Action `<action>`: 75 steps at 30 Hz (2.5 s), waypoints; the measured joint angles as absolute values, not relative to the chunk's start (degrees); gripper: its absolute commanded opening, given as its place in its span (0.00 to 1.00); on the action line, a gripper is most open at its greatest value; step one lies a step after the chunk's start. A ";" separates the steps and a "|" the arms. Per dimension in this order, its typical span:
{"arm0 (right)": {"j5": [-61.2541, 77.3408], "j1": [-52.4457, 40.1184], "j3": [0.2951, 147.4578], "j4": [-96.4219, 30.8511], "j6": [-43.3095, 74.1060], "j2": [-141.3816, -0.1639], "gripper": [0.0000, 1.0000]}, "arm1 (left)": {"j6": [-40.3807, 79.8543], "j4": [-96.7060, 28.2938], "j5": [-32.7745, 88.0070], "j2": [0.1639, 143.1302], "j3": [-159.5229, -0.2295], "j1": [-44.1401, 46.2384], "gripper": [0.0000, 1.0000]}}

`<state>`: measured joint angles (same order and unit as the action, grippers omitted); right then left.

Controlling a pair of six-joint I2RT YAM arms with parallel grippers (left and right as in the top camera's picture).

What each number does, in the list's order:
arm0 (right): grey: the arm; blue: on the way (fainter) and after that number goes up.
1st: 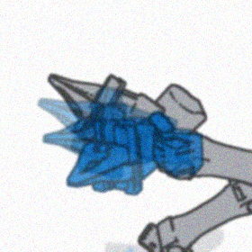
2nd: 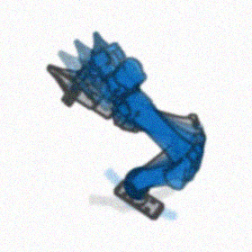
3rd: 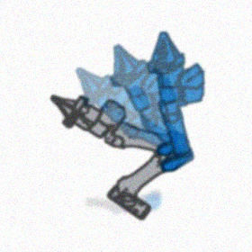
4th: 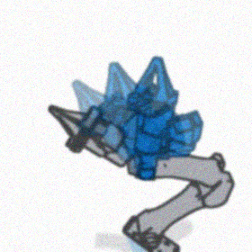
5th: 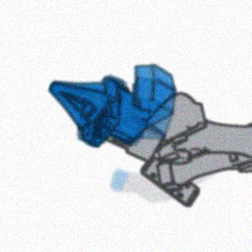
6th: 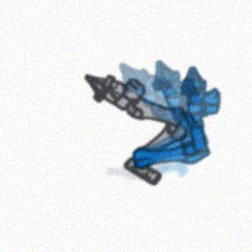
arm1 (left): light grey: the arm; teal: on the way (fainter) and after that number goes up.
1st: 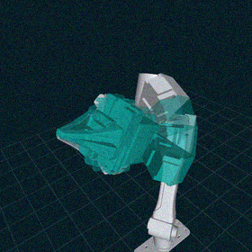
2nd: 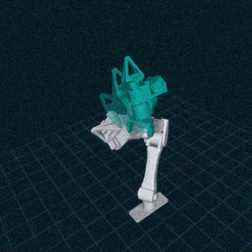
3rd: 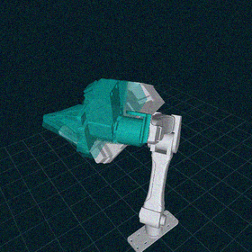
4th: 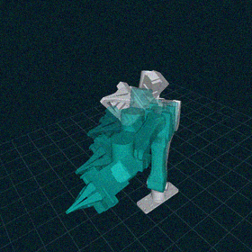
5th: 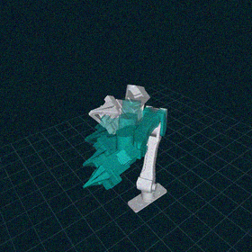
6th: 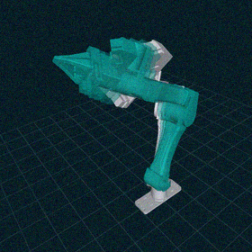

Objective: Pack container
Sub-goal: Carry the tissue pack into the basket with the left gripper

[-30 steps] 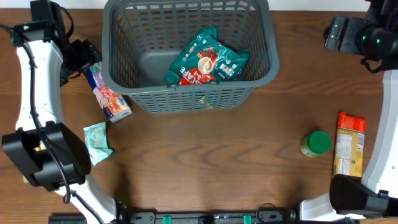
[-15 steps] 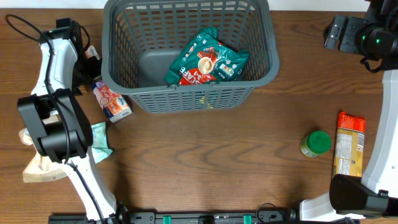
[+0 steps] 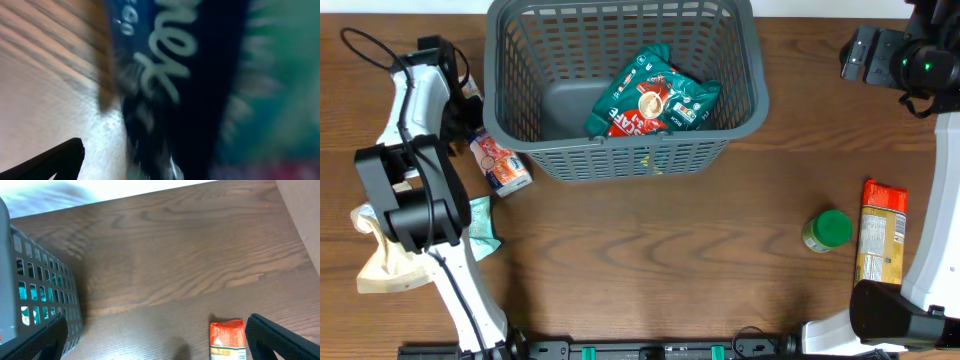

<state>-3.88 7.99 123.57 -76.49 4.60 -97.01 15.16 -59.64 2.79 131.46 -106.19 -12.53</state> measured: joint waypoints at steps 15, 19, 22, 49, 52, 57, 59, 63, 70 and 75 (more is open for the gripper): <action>-3.88 7.99 123.57 -76.49 4.60 -97.01 0.99 | 14.81 -62.39 4.10 131.96 -106.06 -12.34 0.06; -3.88 7.99 123.57 -76.49 4.60 -97.01 0.99 | 14.79 -62.70 5.89 130.56 -105.54 -12.34 0.06; -3.88 7.99 123.57 -76.49 4.58 -97.01 0.99 | 14.79 -62.78 6.50 127.87 -105.16 -12.32 0.06; -3.90 7.99 123.57 -76.93 4.54 -97.01 0.99 | -23.33 -52.45 9.72 83.22 -105.14 4.34 0.06; -3.97 8.01 123.57 -76.93 4.56 -97.01 0.99 | -37.65 -52.12 12.43 83.81 -105.14 11.00 0.06; -6.59 9.04 123.57 -77.54 7.77 -97.01 0.99 | -49.50 -49.74 13.82 87.61 -105.14 16.78 0.06; -7.86 10.52 123.57 -78.19 9.54 -97.01 0.99 | -51.66 -49.19 14.04 90.50 -105.14 17.54 0.06; -9.61 13.96 123.57 -79.09 11.84 -97.01 0.99 | -54.06 -48.99 14.00 97.32 -105.14 17.67 0.11; -10.46 15.86 123.57 -81.45 13.06 -97.01 0.99 | -55.35 -49.01 13.98 107.72 -105.12 17.67 0.32; -10.55 15.86 123.57 -82.11 13.13 -97.01 0.99 | -55.44 -49.36 14.00 111.66 -105.12 17.67 0.50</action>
